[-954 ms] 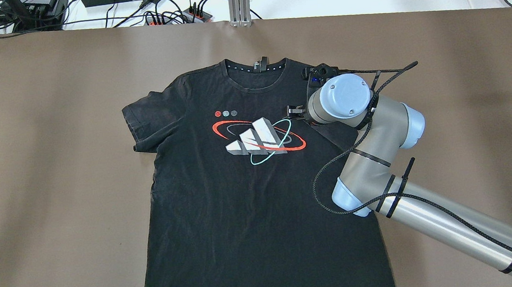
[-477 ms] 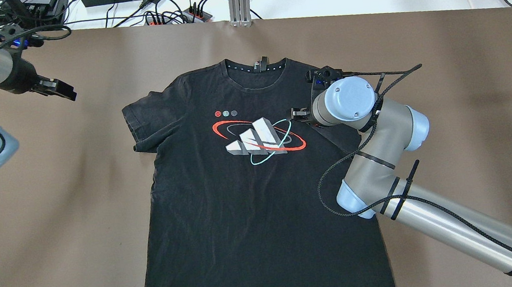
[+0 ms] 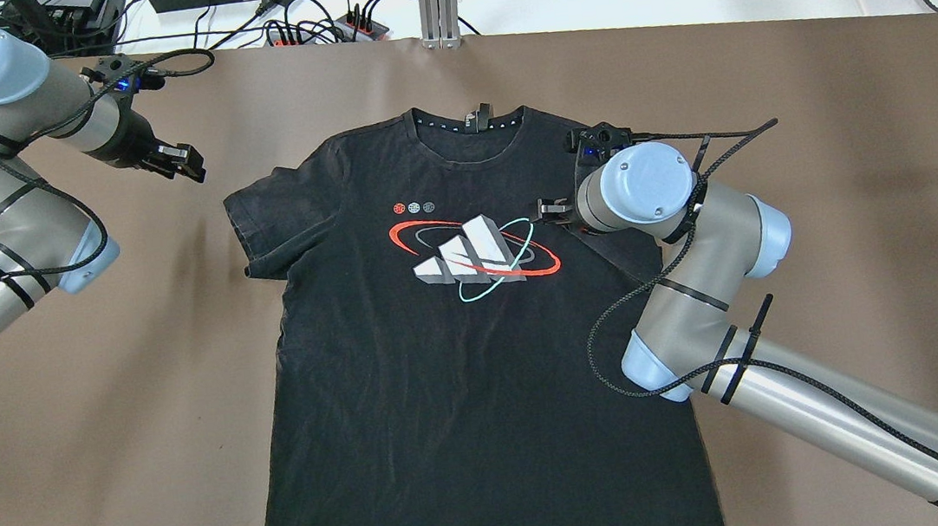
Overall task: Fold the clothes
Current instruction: 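Bring the left gripper to the other shoulder while the right gripper holds position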
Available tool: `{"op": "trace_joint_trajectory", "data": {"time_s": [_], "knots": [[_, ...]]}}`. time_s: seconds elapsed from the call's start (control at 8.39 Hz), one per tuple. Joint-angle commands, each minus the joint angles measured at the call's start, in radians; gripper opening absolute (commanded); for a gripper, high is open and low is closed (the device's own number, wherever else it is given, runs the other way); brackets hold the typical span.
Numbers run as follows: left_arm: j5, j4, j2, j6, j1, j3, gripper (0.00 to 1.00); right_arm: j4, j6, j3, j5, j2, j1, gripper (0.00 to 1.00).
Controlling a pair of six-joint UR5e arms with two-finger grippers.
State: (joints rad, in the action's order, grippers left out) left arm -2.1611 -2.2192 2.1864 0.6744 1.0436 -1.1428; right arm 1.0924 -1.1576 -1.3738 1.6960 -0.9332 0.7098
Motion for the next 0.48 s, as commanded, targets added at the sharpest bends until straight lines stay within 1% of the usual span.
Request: {"op": "trace_joint_trajectory", "data": {"time_s": [0.0, 0.24, 0.36], "knots": [[0.001, -0.086, 0.049, 0.051, -0.036, 0.120, 0.38, -0.003, 0.004, -0.008, -0.001, -0.001, 0.006, 0.94], [0.000, -0.088, 0.052, 0.051, -0.042, 0.141, 0.33, -0.002, 0.006, -0.022, -0.001, -0.002, 0.014, 0.94], [0.000, -0.088, 0.053, 0.054, -0.046, 0.141, 0.33, -0.002, 0.006, -0.022, -0.001, -0.004, 0.014, 0.94]]}}
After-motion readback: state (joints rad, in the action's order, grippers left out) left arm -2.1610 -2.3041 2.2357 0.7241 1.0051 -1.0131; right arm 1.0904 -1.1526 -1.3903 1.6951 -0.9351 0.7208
